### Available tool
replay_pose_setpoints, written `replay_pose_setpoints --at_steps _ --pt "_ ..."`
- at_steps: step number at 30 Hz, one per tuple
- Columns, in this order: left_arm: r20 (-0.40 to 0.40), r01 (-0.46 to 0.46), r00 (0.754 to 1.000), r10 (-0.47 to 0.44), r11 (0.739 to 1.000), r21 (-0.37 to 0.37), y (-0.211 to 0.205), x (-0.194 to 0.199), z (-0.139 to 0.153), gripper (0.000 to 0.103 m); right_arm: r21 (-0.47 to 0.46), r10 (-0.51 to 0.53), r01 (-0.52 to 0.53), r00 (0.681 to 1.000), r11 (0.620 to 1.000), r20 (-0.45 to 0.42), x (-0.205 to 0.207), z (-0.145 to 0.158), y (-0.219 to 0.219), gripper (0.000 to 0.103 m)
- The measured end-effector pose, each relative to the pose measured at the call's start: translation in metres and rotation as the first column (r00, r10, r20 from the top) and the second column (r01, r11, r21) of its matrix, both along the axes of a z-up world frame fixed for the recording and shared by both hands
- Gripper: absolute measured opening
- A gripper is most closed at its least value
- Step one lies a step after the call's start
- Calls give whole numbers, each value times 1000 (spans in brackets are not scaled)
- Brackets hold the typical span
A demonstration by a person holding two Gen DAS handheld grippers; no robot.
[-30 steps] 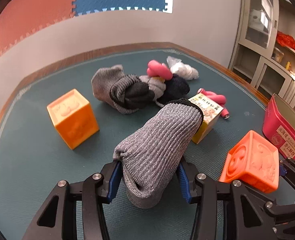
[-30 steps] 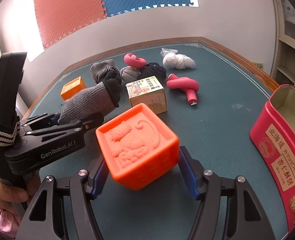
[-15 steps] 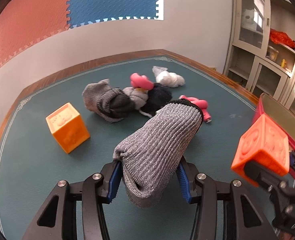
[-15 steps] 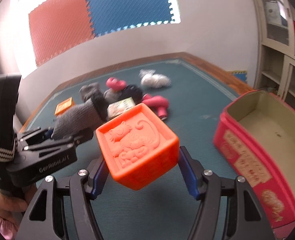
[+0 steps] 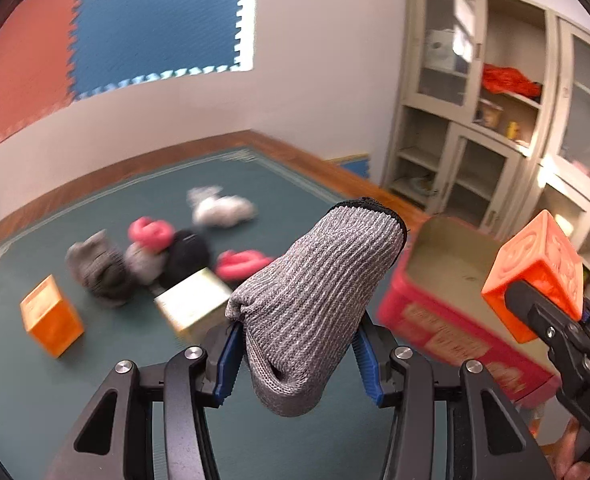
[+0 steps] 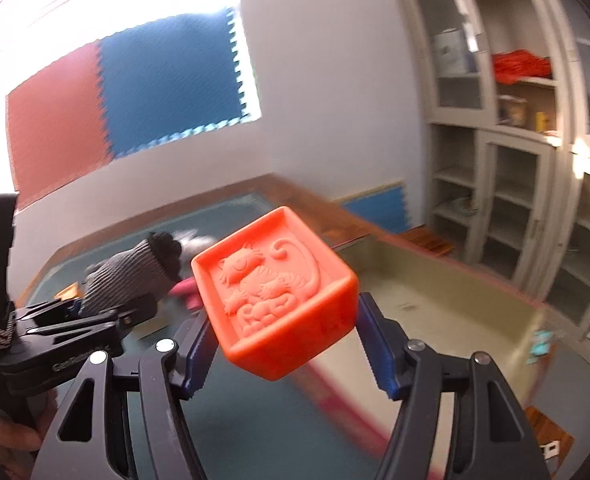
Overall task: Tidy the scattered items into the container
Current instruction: 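Carry orange cube and grey sock into the red tin, opening both grippers, then withdraw both grippers from the tin back over the table items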
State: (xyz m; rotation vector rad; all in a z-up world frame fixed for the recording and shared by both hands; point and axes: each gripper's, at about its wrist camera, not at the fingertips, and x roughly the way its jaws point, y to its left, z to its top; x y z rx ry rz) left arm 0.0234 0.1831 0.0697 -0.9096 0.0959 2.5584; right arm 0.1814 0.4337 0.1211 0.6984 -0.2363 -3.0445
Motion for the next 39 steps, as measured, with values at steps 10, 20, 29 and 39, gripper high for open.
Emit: replay_pose_setpoints --at_steps 10,20,29,39 --pt "-13 125 992 -125 992 20 77 -3 11 51 -5 -146 146 989 989 23 3 -1 55 69" --pt "15 187 982 -187 982 11 119 -9 8 65 -34 -208 210 976 977 64 1 -13 78 71" --pt "10 176 984 -176 984 25 119 -11 9 72 -45 -228 231 972 972 51 2 -14 85 72" --pt "29 131 991 -132 991 39 96 -16 5 72 -42 -198 201 978 979 57 -3 -17 75 72"
